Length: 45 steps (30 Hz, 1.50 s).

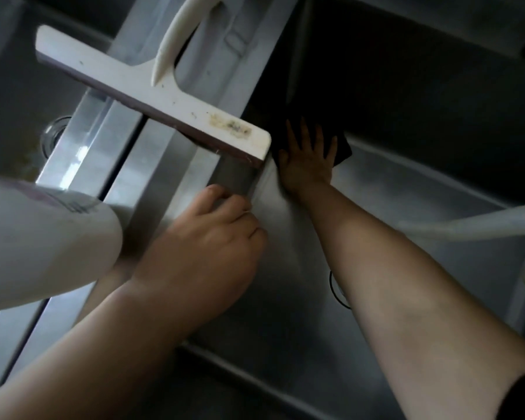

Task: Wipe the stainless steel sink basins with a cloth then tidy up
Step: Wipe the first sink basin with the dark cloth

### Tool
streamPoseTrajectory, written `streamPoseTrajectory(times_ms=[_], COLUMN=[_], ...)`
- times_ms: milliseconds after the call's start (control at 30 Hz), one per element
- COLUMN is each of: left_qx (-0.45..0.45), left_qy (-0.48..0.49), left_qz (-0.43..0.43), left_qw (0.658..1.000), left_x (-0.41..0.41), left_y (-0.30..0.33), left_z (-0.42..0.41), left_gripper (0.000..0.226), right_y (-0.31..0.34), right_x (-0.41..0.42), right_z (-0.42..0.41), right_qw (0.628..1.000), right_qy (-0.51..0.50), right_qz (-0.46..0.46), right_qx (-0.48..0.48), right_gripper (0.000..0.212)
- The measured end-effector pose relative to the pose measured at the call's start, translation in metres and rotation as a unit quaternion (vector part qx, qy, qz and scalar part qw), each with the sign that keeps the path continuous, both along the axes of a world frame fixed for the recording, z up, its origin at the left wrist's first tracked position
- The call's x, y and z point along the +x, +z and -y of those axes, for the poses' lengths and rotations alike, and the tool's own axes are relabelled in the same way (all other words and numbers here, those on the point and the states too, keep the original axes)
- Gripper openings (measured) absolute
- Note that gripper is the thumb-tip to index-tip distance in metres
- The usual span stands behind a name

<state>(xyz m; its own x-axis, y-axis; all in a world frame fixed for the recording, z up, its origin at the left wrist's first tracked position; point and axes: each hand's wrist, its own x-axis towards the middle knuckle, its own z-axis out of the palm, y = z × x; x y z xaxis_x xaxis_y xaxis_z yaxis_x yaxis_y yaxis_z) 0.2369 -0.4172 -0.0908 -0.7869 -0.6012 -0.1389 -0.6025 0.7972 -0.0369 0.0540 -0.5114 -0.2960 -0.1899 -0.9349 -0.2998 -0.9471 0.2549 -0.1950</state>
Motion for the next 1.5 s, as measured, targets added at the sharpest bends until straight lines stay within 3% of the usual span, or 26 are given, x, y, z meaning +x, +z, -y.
streamPoseTrajectory(times_ms=[400, 500, 700, 1000, 1300, 1400, 1500], left_qx=[-0.039, -0.003, 0.097, 0.141, 0.186, 0.186, 0.190], left_qy=[-0.020, -0.022, -0.014, -0.013, 0.039, 0.049, 0.067], left_qz=[0.017, 0.016, 0.059, 0.040, 0.060, 0.060, 0.063], left_qw=[0.999, 1.000, 0.993, 0.989, 0.980, 0.979, 0.977], left_x=[-0.008, -0.027, -0.062, -0.074, -0.055, -0.046, -0.035], left_y=[-0.003, -0.012, -0.048, -0.072, -0.078, -0.077, -0.078], left_z=[-0.004, -0.015, -0.039, -0.062, -0.073, -0.073, -0.067], left_gripper=[0.015, 0.007, 0.028, 0.028, 0.043, 0.028, 0.046], right_y=[0.005, 0.010, 0.011, 0.005, 0.005, 0.005, 0.002], right_x=[-0.091, -0.120, -0.174, -0.249, -0.205, -0.170, -0.133], right_z=[-0.086, -0.107, -0.155, -0.217, -0.253, -0.245, -0.226], right_qw=[0.997, 0.997, 0.990, 0.975, 0.947, 0.950, 0.961], right_qy=[-0.054, -0.069, -0.109, -0.198, -0.303, -0.293, -0.259], right_qz=[-0.055, -0.034, -0.086, -0.092, -0.084, -0.087, -0.090], right_qx=[-0.019, -0.013, 0.019, 0.030, 0.066, 0.062, 0.046], right_gripper=[0.058, 0.060, 0.057, 0.066, 0.061, 0.061, 0.061])
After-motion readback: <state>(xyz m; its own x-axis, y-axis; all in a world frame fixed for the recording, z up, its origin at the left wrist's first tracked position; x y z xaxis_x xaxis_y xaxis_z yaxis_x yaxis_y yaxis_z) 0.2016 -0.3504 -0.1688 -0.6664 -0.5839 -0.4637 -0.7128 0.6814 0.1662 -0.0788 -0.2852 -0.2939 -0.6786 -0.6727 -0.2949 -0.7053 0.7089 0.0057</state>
